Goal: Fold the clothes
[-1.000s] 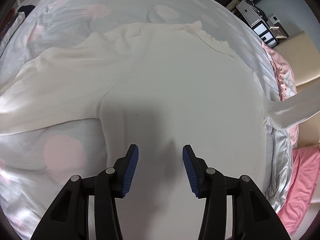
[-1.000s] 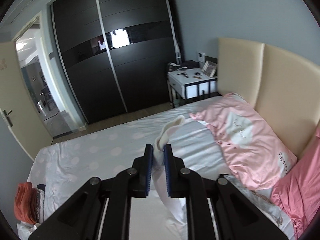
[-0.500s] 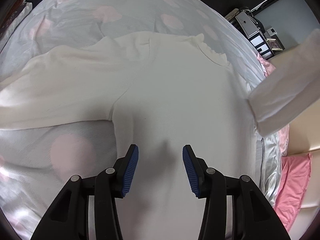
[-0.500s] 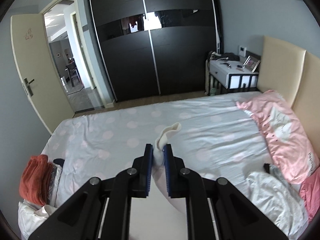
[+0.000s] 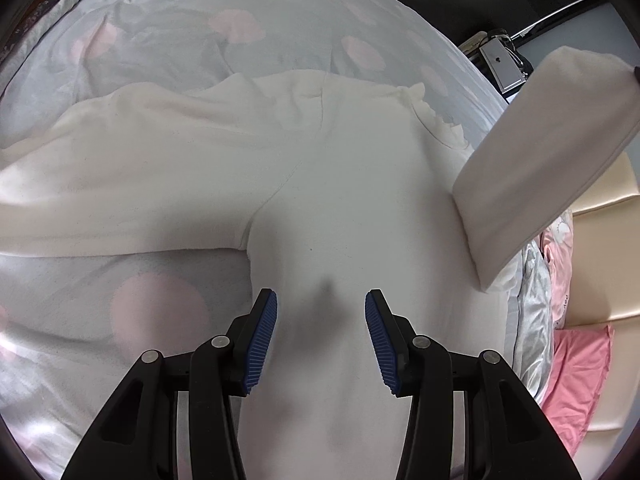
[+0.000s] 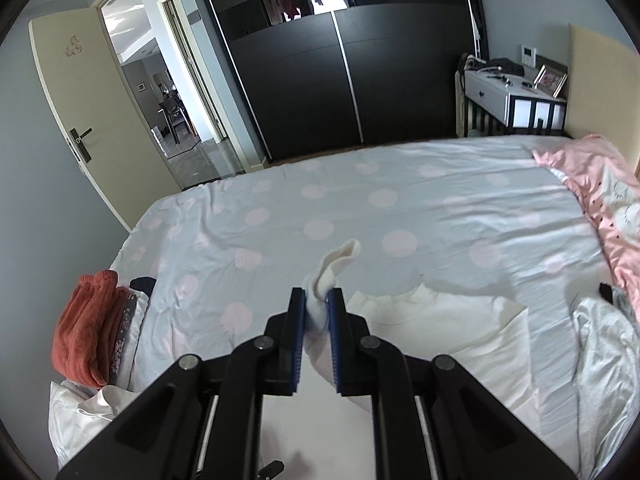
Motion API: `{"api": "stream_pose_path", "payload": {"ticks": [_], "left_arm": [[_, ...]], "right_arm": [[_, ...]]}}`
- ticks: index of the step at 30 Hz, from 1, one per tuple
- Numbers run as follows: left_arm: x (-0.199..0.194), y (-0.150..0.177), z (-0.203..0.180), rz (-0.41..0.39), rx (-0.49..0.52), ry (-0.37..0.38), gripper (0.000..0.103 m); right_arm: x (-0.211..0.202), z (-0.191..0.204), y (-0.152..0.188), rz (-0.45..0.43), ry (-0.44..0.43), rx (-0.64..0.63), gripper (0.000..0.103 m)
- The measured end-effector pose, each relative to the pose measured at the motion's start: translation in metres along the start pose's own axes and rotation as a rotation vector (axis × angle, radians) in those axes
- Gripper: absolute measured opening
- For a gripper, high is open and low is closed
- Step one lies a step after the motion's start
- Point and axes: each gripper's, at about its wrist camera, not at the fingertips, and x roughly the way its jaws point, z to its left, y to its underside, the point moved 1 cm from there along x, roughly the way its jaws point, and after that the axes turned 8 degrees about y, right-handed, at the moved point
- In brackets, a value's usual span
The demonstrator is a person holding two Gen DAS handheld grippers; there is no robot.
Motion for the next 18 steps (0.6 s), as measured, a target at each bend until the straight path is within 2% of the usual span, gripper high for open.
{"api": "stream_pose_path", "payload": {"ticks": [6, 11, 15, 18], "left_arm": [[0.004, -0.006, 0.008, 0.0, -0.023, -0.007, 0.048], [-0.005, -0.015, 0.02, -0.051, -0.071, 0.015, 0.048], [-0.017, -0.029, 0.028, -0.144, -0.111, 0.062, 0.048], [-0.022, -0.036, 0.031, -0.195, -0.139, 0.15, 0.048]], "right_arm": [[0.05, 0.001, 0.036, 0.099, -0.051, 0.049, 0.011], [0.091, 0.004, 0.076, 0.183, -0.1, 0.068, 0.011], [0.12, 0.008, 0.11, 0.269, -0.166, 0.074, 0.011], [0.135, 0.011, 0.13, 0.319, -0.205, 0.065, 0.013]]}}
